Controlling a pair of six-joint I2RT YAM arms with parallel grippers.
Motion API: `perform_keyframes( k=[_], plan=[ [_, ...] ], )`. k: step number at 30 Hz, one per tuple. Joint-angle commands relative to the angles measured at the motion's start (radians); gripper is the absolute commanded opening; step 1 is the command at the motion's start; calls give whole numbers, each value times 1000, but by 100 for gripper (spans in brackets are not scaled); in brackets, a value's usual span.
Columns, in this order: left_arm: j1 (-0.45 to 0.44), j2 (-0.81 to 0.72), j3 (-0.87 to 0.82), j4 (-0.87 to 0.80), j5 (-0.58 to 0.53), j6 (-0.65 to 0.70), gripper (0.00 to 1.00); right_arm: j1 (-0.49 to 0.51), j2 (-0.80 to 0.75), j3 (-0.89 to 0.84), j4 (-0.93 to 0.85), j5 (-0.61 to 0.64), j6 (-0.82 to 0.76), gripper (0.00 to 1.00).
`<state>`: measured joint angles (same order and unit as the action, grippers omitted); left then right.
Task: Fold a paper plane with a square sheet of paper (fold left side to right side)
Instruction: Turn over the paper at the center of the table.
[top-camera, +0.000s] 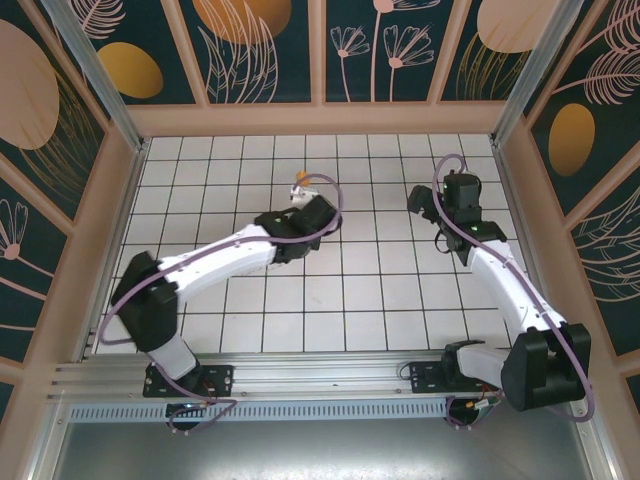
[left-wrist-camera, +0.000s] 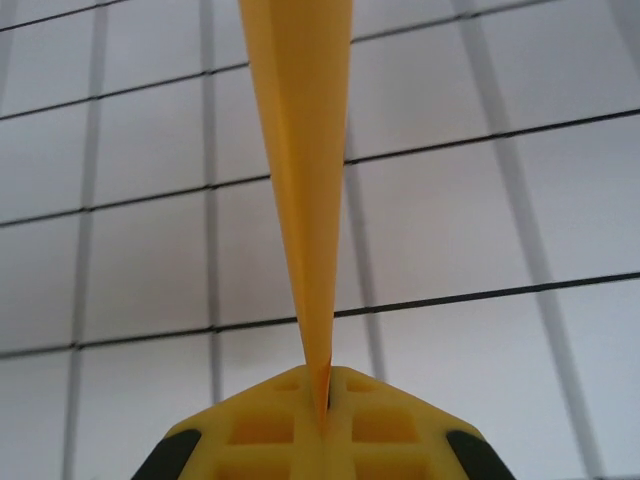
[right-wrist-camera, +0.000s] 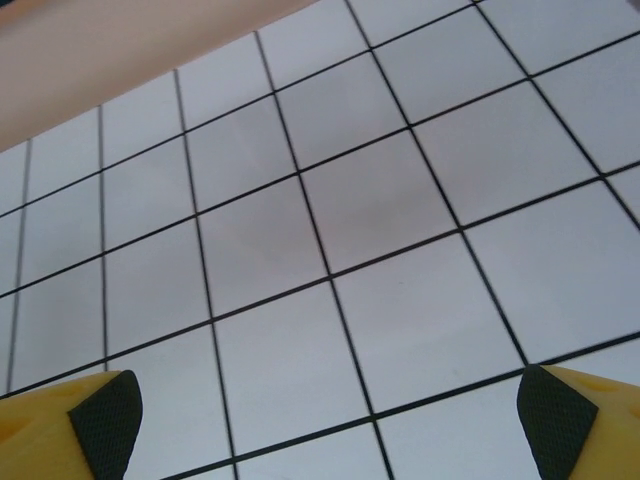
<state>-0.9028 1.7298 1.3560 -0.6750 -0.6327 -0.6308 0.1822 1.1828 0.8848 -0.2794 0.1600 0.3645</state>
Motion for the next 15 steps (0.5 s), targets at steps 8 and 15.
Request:
perform_keyframes(
  k=[8,15],
  plan=[
    [-57,364,253,-492,-193,-229,0,-9,-33,-41,13,44,-2,99],
    [-45,477,402,-407,74,-94,0,-12,-30,-53,17,-6,3,99]
  ],
)
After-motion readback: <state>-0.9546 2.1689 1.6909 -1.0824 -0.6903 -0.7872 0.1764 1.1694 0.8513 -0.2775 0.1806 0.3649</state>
